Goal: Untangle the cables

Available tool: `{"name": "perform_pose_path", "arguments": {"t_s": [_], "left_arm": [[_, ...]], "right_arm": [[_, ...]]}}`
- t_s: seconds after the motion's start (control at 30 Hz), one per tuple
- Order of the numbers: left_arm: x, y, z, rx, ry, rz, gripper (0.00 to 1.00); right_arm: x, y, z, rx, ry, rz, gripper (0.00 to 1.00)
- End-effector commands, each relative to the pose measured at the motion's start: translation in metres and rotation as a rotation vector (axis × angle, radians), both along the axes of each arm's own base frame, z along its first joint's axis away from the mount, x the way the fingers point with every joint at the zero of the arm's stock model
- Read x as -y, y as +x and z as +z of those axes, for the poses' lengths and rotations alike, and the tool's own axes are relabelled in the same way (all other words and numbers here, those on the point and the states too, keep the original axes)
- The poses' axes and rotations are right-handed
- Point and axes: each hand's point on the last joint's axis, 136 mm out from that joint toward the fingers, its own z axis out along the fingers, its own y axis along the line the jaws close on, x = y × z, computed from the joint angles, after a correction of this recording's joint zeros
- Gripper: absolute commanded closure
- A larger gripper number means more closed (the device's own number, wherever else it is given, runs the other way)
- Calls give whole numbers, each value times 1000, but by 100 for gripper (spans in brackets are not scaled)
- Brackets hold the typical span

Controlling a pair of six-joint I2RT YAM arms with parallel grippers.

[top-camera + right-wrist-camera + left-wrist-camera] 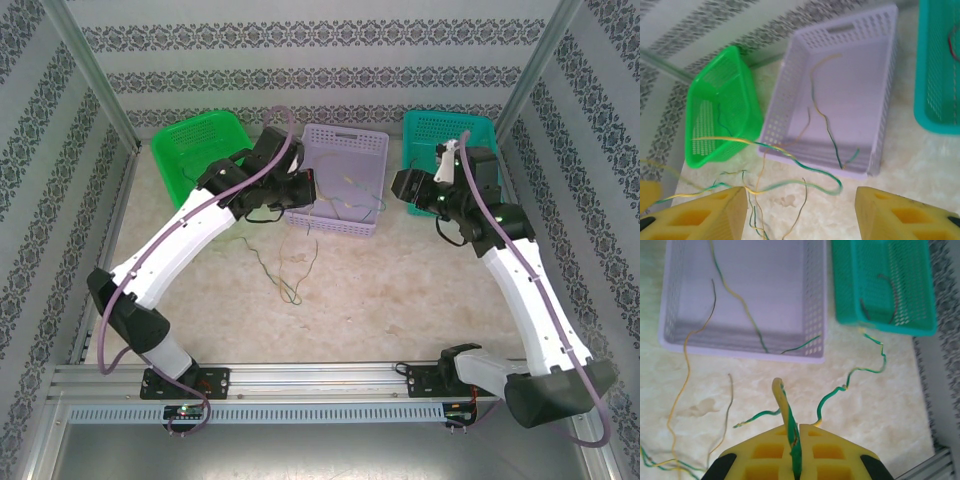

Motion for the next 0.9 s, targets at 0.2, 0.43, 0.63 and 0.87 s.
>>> {"name": "perform_pose_path", "arguments": {"t_s": [0.2, 0.43, 0.63, 0.87], "left_arm": [[-3, -6, -1, -3, 67, -123, 100], [-1, -8, -3, -15, 59, -133, 100], [-2, -11, -2, -20, 54, -132, 100], [-2, -12, -1, -22, 42, -125, 100]], "right_arm": [[-37, 0, -26, 27, -400, 335, 36], [-55, 6, -91, -72, -650, 413, 36], [-46, 17, -114, -116, -738, 388, 39], [-45, 20, -139, -166, -739, 374, 57]]}}
